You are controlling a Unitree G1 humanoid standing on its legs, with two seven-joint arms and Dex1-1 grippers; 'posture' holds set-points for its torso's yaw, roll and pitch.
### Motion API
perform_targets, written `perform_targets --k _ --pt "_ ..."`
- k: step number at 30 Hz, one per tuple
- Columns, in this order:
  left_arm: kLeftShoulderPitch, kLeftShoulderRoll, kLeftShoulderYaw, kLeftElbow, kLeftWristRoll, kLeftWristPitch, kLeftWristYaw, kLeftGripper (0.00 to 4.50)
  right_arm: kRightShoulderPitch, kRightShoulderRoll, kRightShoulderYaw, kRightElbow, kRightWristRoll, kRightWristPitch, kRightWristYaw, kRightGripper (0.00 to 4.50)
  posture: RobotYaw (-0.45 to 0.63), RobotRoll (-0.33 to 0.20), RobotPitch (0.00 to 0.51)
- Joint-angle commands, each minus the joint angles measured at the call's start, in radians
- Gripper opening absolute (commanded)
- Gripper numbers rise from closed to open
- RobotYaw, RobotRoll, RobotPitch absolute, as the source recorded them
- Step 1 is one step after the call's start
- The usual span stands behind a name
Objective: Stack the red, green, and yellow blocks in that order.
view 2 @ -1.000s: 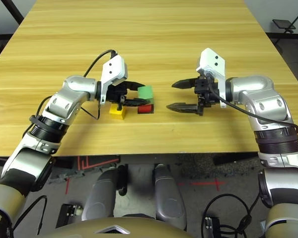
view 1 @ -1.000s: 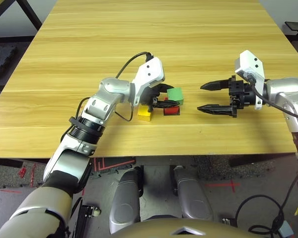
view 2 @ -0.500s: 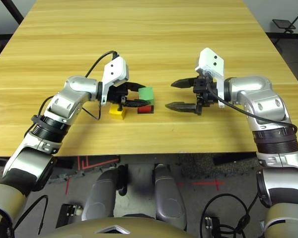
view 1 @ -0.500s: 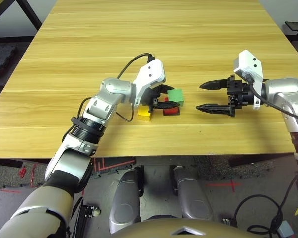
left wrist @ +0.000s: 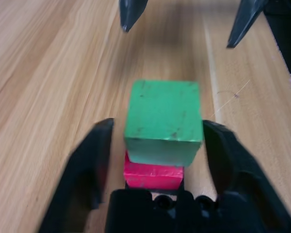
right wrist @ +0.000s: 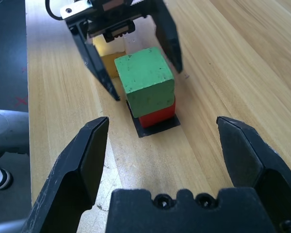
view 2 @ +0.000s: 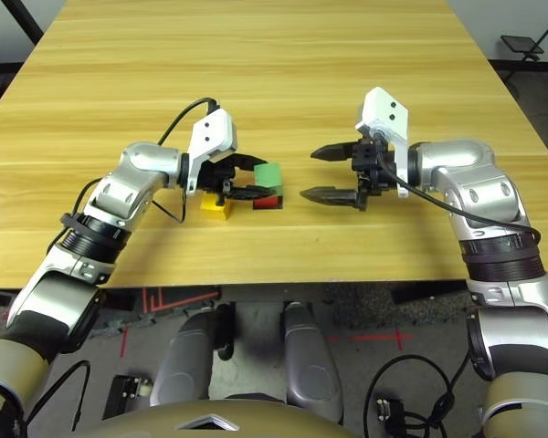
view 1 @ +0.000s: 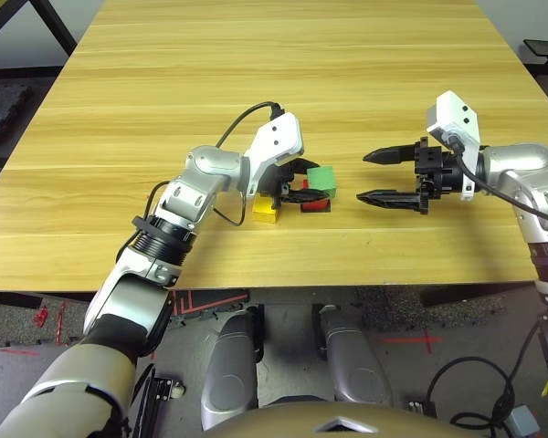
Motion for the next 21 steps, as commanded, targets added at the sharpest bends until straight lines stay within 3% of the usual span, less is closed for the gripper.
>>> perform_targets --k 1,9,21 --pt "-0.016 0.002 0.005 0.026 0.02 -0.015 0.002 4.47 -0.012 0.003 0.008 0.012 0.002 -0.01 0.005 4.5 0.28 0.004 0.199" --pt "-0.028 0.033 0.023 0.018 0.029 -0.008 -0.006 4.47 -0.021 0.012 0.013 0.034 -0.003 -0.025 0.009 4.5 0.29 0.009 0.197" --pt "0.044 0.175 0.047 -0.21 -0.029 0.125 -0.088 4.47 -0.05 0.034 0.035 0.089 -0.018 -0.064 0.016 4.5 0.31 0.014 0.181"
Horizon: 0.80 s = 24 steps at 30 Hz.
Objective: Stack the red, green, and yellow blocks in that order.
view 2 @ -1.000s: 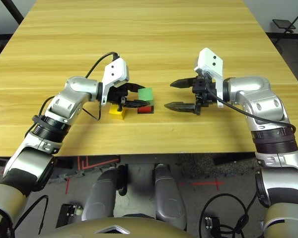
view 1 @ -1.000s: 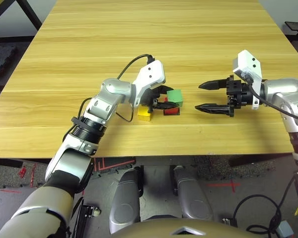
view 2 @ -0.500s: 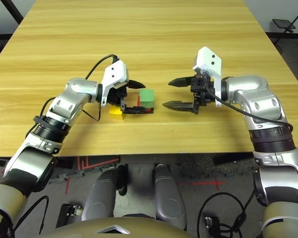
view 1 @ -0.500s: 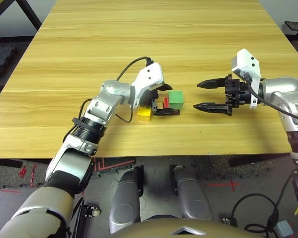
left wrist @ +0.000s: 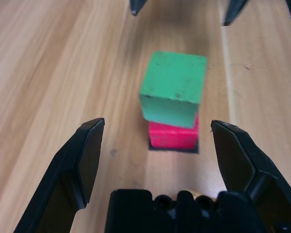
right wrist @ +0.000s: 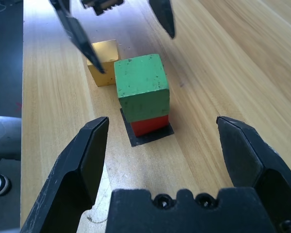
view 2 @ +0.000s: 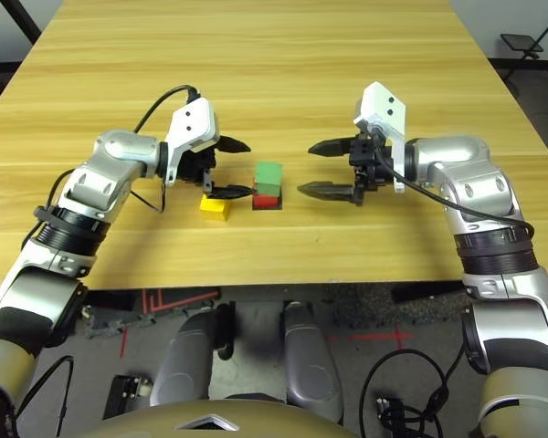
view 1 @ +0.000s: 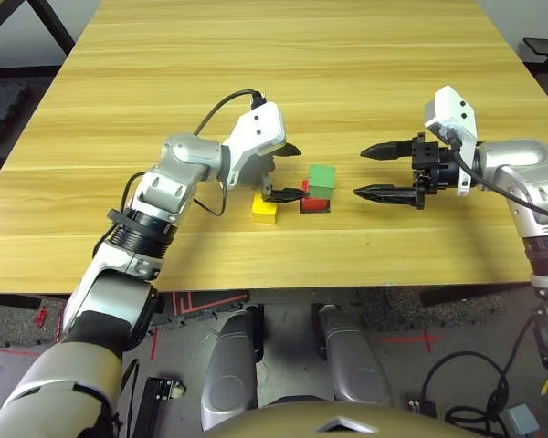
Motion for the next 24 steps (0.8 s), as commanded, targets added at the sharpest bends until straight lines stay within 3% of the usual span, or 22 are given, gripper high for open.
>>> perform_targets --k 1,6,12,18,24 --pt "0.034 0.031 0.01 -0.072 -0.026 0.039 -0.025 4.47 -0.013 0.0 0.016 0.015 -0.015 -0.024 0.014 4.5 0.32 0.013 0.178" --pt "0.081 0.102 0.031 -0.158 -0.087 0.071 -0.093 4.47 -0.031 0.002 0.021 0.04 -0.023 -0.039 0.025 4.5 0.32 0.012 0.175" --pt "0.128 0.139 0.041 -0.142 -0.093 0.026 -0.114 4.47 -0.032 0.007 0.021 0.042 -0.026 -0.043 0.029 4.5 0.32 0.01 0.174" --pt "0.122 0.118 0.009 0.085 0.001 -0.275 -0.138 4.47 -0.039 0.013 0.02 0.042 -0.026 -0.04 0.029 4.5 0.32 0.004 0.169" --pt "0.086 0.083 -0.005 0.244 0.048 -0.409 -0.152 4.47 -0.039 0.009 0.016 0.039 -0.026 -0.038 0.031 4.5 0.31 -0.003 0.174"
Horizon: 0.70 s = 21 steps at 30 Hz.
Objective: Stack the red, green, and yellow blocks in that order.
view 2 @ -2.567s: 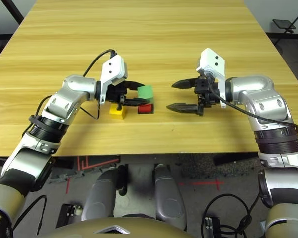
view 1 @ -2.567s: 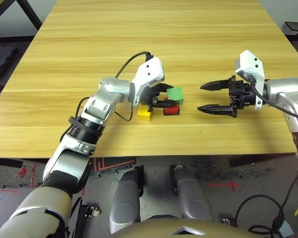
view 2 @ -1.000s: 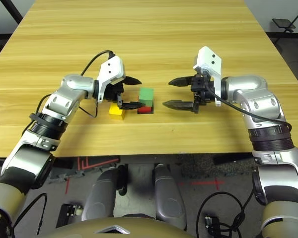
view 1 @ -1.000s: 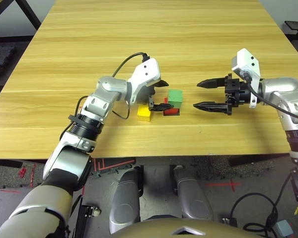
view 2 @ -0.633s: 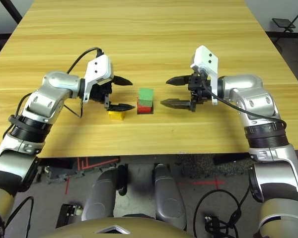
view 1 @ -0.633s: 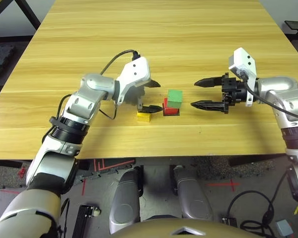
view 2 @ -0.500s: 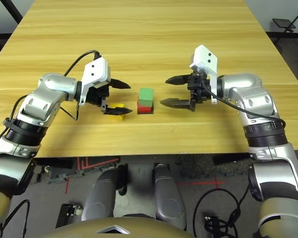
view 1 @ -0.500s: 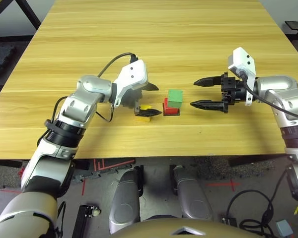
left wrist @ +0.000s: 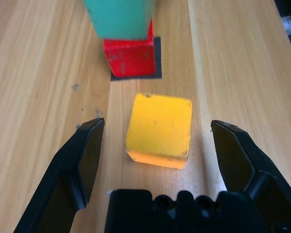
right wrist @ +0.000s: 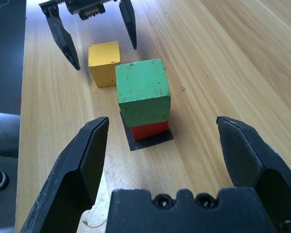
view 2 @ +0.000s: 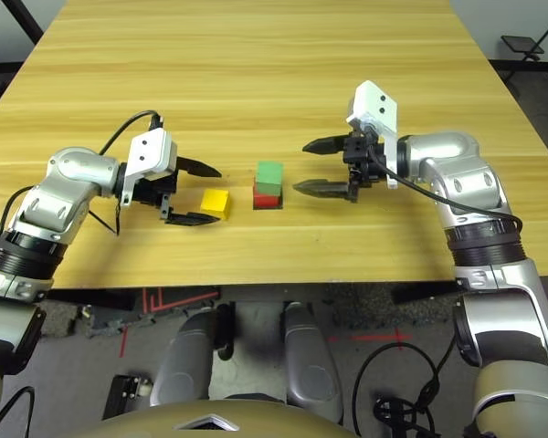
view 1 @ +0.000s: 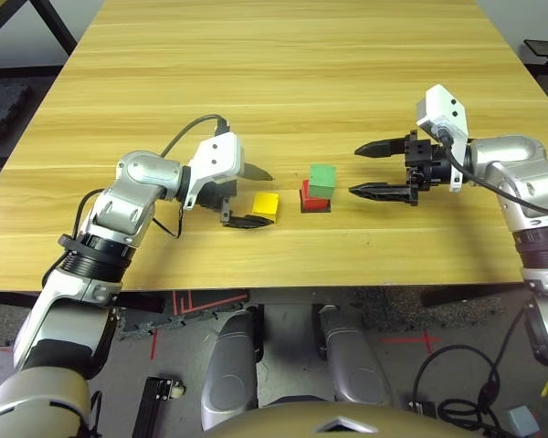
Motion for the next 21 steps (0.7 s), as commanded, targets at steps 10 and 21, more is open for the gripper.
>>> perform_targets --k 10,21 --pt "-0.041 -0.07 -0.017 0.154 0.043 -0.088 -0.033 3.58 0.003 -0.005 -0.002 0.0 -0.005 -0.004 -0.004 4.5 0.3 -0.011 0.183" --pt "-0.046 -0.044 -0.012 0.15 0.056 -0.084 -0.075 1.99 0.005 0.001 -0.002 0.008 -0.009 -0.009 -0.016 4.5 0.3 -0.003 0.181"
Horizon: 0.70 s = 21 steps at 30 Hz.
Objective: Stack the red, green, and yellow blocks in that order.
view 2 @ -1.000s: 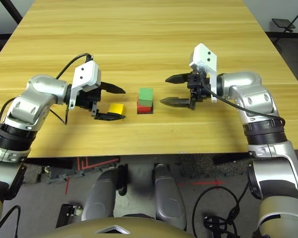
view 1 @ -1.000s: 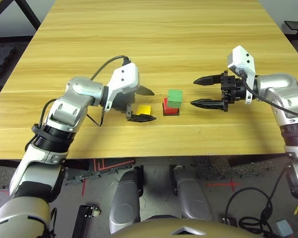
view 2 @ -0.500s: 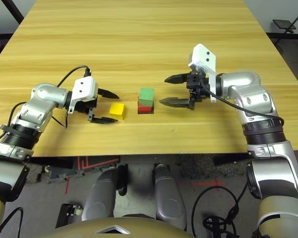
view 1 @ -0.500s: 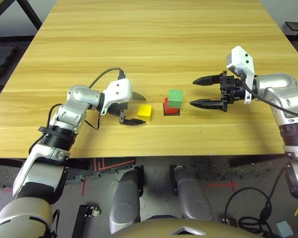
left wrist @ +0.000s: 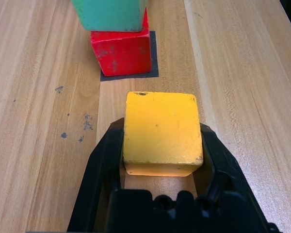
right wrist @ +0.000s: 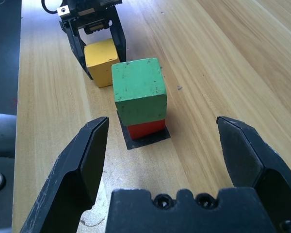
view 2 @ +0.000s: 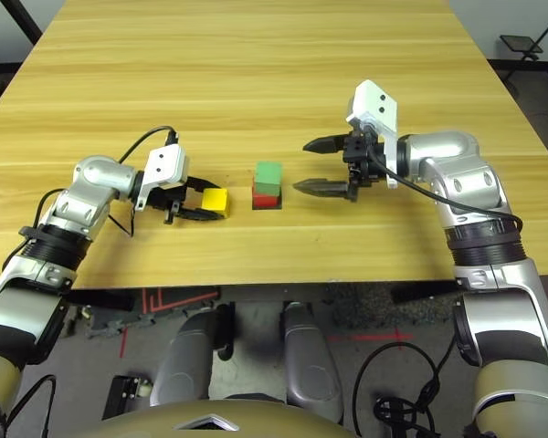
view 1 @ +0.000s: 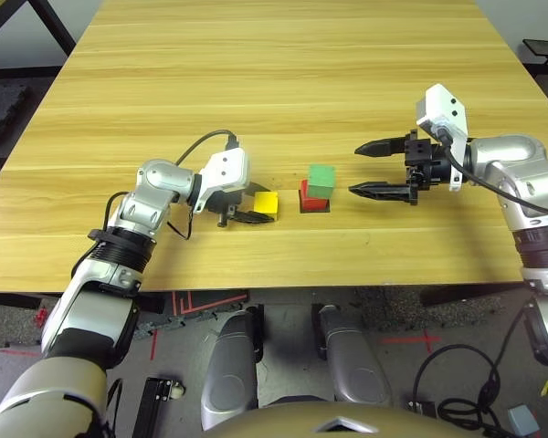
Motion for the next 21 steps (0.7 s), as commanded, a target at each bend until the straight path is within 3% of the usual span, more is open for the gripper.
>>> perform_targets --k 1,13,21 --pt "-0.014 0.033 0.001 -0.013 0.015 0.016 -0.024 1.99 0.005 0.003 -0.002 0.01 -0.004 -0.01 -0.004 4.5 0.31 0.001 0.178" --pt "-0.112 0.075 0.035 -0.314 -0.11 0.375 -0.074 1.99 -0.002 0.03 0.0 0.038 -0.01 -0.037 -0.012 4.5 0.33 0.034 0.171" --pt "-0.185 0.038 0.004 -0.365 -0.127 0.437 -0.087 1.99 0.044 -0.001 0.003 -0.032 0.01 -0.003 0.018 4.5 0.33 0.044 0.177"
